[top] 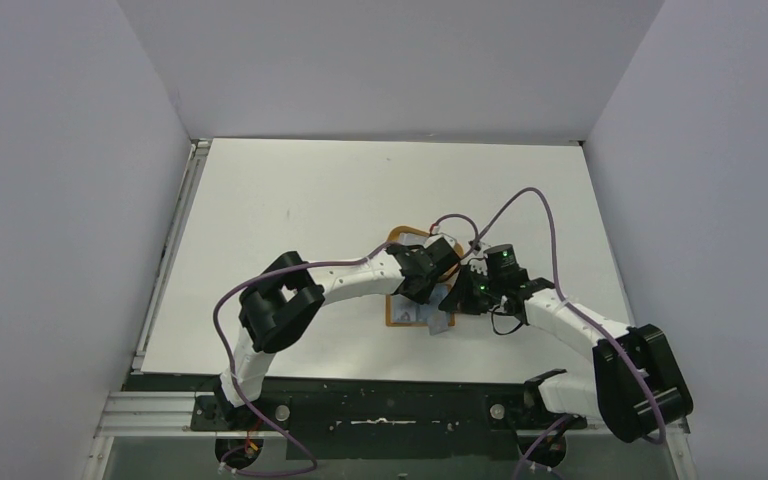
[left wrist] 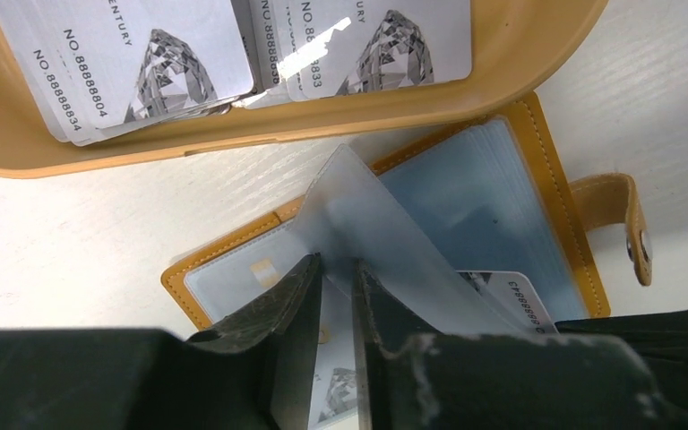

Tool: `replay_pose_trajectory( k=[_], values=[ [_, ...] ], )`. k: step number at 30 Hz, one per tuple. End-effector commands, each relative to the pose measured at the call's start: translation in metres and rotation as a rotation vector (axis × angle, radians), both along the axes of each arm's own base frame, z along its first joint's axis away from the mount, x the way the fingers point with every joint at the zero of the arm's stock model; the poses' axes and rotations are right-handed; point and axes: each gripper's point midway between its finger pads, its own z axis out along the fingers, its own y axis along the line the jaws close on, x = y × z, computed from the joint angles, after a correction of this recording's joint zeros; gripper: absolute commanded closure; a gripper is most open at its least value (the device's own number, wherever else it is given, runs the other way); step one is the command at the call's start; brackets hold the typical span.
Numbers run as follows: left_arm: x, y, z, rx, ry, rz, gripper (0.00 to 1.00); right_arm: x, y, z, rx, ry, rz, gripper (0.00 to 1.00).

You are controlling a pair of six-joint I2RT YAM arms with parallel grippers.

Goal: Put the credit cards into the card holder
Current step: Turn over the card slot in the card holder.

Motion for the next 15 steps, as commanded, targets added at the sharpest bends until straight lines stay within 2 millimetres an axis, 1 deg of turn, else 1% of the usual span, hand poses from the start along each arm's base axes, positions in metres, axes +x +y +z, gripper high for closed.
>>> replay_pose_trajectory(
  k=[1, 4, 8, 11, 15],
  values=[
    [-0.01, 0.016, 0.007, 0.024, 0.051, 0.001, 0.8, 0.022, 0.014, 0.018, 0.055, -0.091, -0.005, 1.0],
    [-0.008, 0.015, 0.021, -0.001, 0.036, -0.003, 0.67, 0.023, 0.015, 0.019, 0.053, -0.094, -0.006, 1.0],
    [-0.008, 0.014, 0.036, -0.024, 0.029, -0.009, 0.53, 0.025, 0.016, 0.024, 0.055, -0.105, -0.01, 1.0],
    [-0.009, 0.014, 0.047, -0.045, 0.023, -0.011, 0.46, 0.025, 0.017, 0.027, 0.056, -0.111, -0.008, 1.0],
    [-0.011, 0.016, 0.063, -0.076, 0.017, -0.003, 0.41, 0.025, 0.02, 0.033, 0.062, -0.122, -0.006, 1.0]
  ],
)
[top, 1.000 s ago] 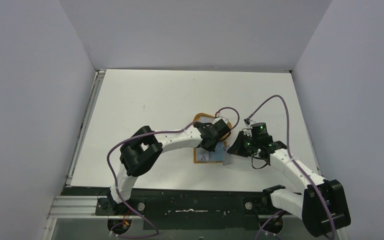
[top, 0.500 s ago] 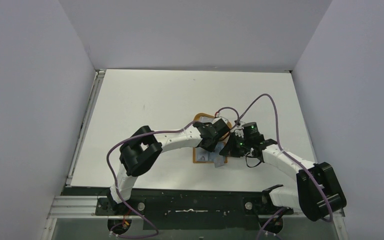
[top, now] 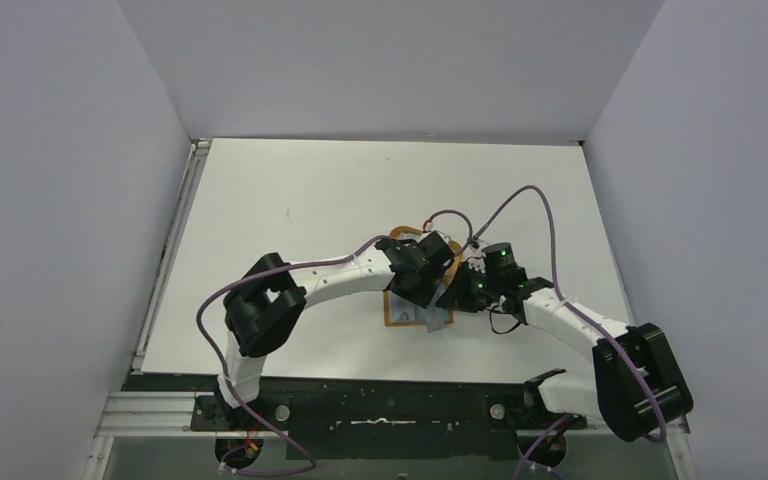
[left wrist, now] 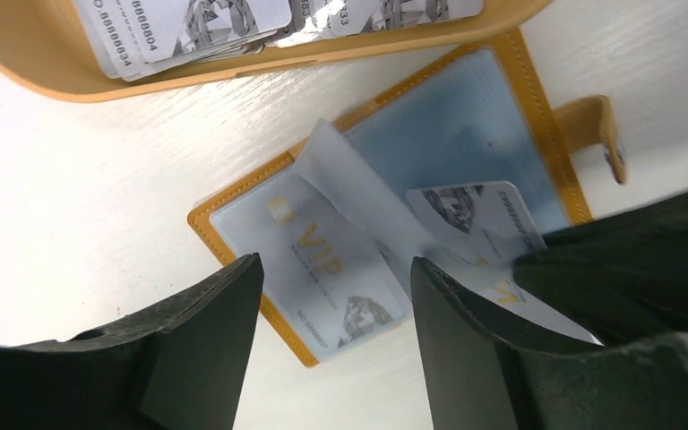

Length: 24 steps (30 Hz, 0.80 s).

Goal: Put the credit cards into the card holder
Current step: Turn over the card slot in the card holder.

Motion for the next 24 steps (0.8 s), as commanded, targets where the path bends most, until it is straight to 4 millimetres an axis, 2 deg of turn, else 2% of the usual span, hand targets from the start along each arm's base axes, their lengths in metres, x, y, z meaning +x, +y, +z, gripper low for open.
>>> replay_pose_trajectory(
  k=[1, 7, 15, 24],
  values=[
    [0.0, -0.001, 0.047, -0.102, -0.032, 0.011, 0.4, 0.021, 0.011, 0.03, 0.034, -0.113, -0.005, 1.0],
    [-0.005, 0.01, 0.064, -0.184, -0.024, 0.063, 0.32, 0.02, 0.019, 0.041, 0.043, -0.134, 0.01, 1.0],
    [0.002, 0.03, 0.05, -0.313, 0.056, 0.205, 0.3, 0.019, 0.035, 0.048, 0.046, -0.153, 0.048, 1.0],
    [0.012, 0.042, 0.046, -0.434, 0.104, 0.307, 0.27, 0.018, 0.05, 0.037, 0.018, -0.135, 0.077, 1.0]
  ],
)
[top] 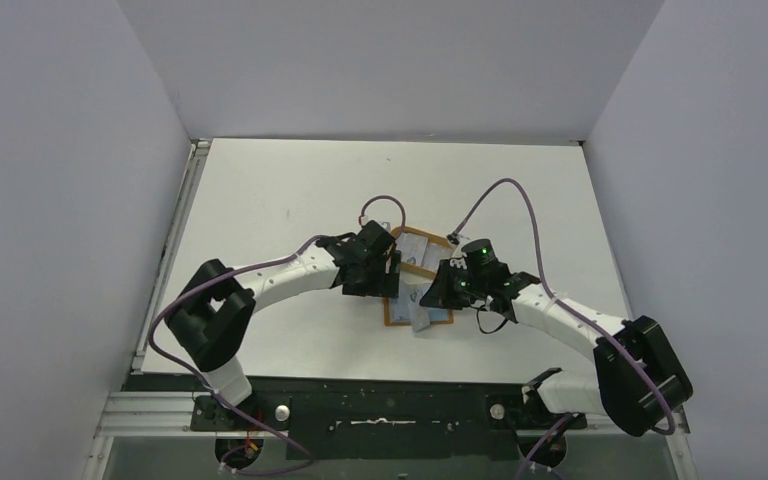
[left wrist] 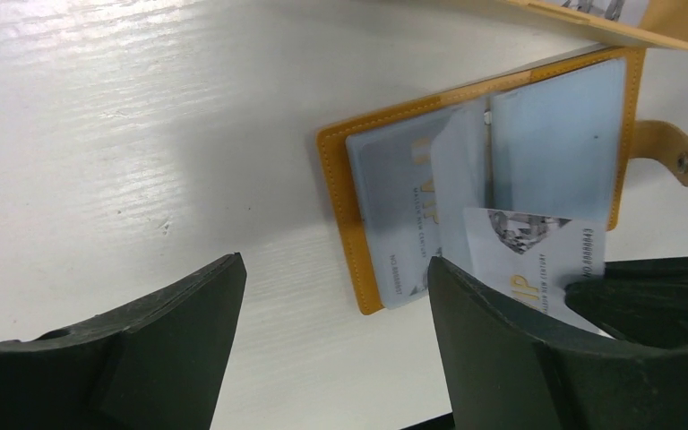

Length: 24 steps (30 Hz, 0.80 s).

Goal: Put the credit cards into the card holder
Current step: Turn over the card slot in the card holder.

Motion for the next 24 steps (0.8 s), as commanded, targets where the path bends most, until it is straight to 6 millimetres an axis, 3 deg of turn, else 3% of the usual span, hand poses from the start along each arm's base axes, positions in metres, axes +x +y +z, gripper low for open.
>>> replay_pose_trajectory(
  k=[1, 9, 14, 19, 24],
  values=[
    [0.014, -0.024, 0.038, -0.193, -0.064, 0.032, 0.27, 0.021, 0.015, 0.013, 0.017, -0.073, -0.007, 1.0],
    [0.017, -0.021, 0.036, -0.22, -0.059, 0.058, 0.25, 0.023, 0.027, 0.003, -0.003, -0.058, 0.013, 1.0],
    [0.018, -0.02, 0.017, -0.174, -0.021, 0.06, 0.29, 0.023, 0.028, 0.007, -0.005, -0.071, 0.02, 1.0],
    [0.019, -0.014, -0.008, -0.114, 0.02, 0.064, 0.4, 0.016, 0.015, 0.021, -0.02, -0.099, 0.006, 1.0],
    [0.019, -0.011, -0.022, -0.077, 0.035, 0.058, 0.5, 0.019, -0.011, 0.032, -0.01, -0.132, -0.072, 1.0]
  ],
)
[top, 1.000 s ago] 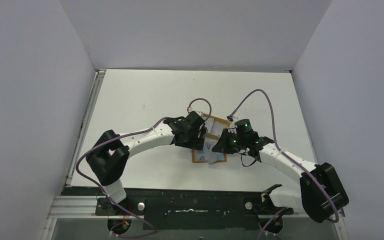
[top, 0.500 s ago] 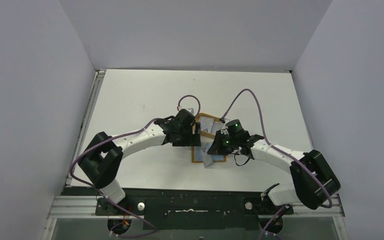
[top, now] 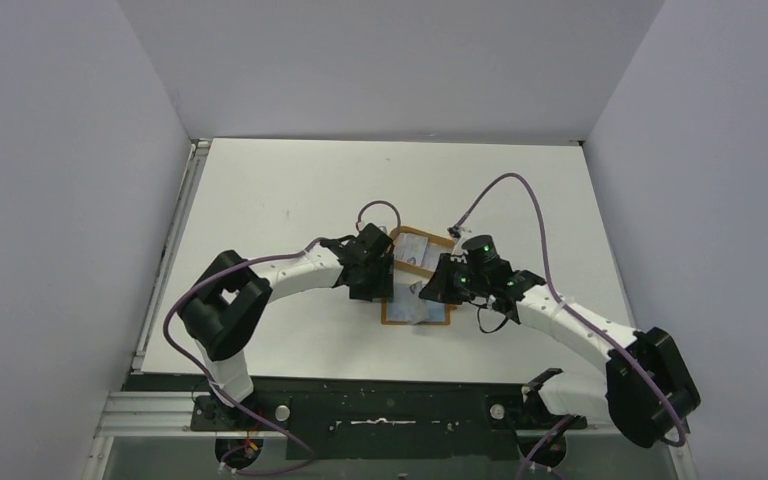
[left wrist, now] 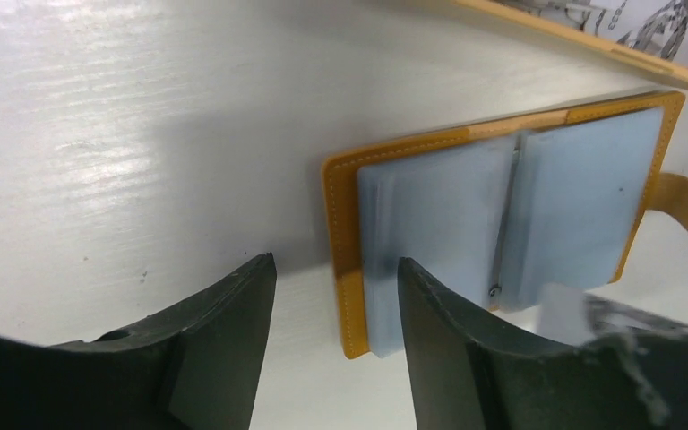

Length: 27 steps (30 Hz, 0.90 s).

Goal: Put the credit cards into the card holder
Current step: Turn over the card slot in the card holder, then insert the credit card into the card holder.

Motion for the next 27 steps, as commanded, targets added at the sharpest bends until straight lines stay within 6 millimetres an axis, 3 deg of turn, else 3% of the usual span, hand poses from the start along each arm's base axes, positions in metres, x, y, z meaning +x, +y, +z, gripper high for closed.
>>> replay_pose_trajectory(
  k=[1, 5, 9, 15, 23, 27],
  values=[
    [0.013, -0.009, 0.006, -0.02, -0.035, -0.011, 0.52, 0.018, -0.025, 0.022, 0.01, -0.111, -0.09, 1.0],
    [0.012, -0.007, -0.001, -0.003, -0.024, -0.016, 0.59, 0.028, -0.033, 0.031, 0.036, -0.173, -0.109, 1.0],
    [0.011, -0.007, -0.004, 0.001, -0.017, -0.018, 0.65, 0.035, -0.023, 0.031, 0.11, -0.129, -0.068, 1.0],
    [0.01, -0.007, -0.005, 0.002, -0.009, -0.021, 0.71, 0.036, -0.009, 0.011, 0.164, -0.03, -0.06, 1.0],
    [0.008, -0.008, -0.001, -0.008, -0.011, -0.027, 0.72, 0.03, -0.006, -0.008, 0.178, 0.053, -0.087, 1.0],
    [0.006, -0.007, 0.004, -0.012, -0.011, -0.026, 0.62, 0.028, -0.01, -0.014, 0.169, 0.077, -0.113, 1.0]
  ],
)
